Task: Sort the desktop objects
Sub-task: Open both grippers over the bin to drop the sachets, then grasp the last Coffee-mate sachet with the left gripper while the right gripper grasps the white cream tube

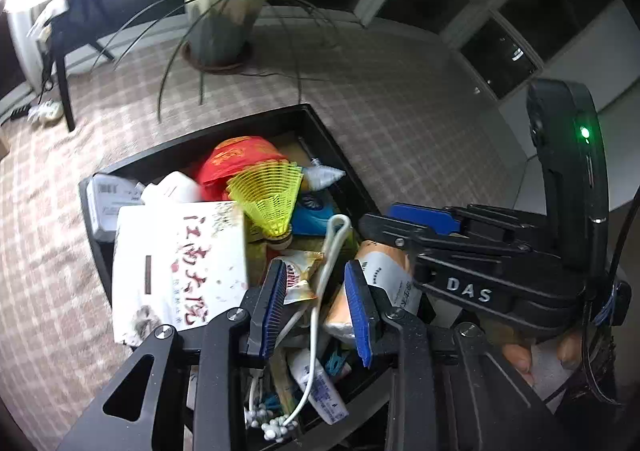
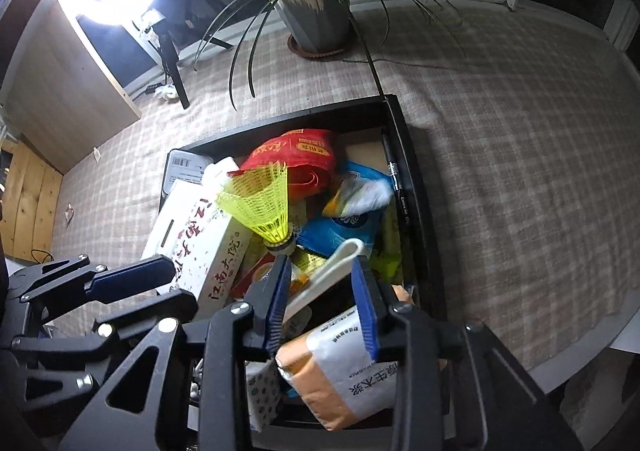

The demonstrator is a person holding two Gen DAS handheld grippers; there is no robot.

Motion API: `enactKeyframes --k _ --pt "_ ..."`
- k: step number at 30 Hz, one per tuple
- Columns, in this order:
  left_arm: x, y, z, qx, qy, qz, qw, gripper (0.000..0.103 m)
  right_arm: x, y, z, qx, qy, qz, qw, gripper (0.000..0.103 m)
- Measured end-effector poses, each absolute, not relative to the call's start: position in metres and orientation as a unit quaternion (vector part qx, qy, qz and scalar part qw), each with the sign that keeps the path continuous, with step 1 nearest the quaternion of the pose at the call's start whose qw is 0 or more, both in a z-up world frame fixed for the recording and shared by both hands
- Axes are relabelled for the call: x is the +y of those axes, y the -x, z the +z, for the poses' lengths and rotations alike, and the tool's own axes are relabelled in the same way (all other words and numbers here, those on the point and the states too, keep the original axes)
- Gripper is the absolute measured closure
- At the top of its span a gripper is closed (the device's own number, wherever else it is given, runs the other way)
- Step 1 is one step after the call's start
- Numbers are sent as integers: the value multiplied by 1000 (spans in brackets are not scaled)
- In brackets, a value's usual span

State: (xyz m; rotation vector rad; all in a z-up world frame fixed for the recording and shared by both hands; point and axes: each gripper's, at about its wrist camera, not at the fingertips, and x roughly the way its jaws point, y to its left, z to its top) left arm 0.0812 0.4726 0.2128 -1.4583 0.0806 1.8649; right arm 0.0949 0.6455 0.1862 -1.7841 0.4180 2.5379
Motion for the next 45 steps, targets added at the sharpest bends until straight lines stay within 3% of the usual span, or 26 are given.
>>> enactKeyframes --k 11,25,40,45 --pt "384 -51 204 21 574 756 314 74 598 -79 206 134 552 822 -29 66" --pt "164 19 188 -41 576 798 169 74 439 -14 222 84 545 827 -112 62" --pt "-86 92 143 -157 585 795 -20 66 237 81 206 -22 541 816 -203 46" --pt "-141 114 121 -212 584 782 -58 54 170 127 184 -53 557 796 -231 46"
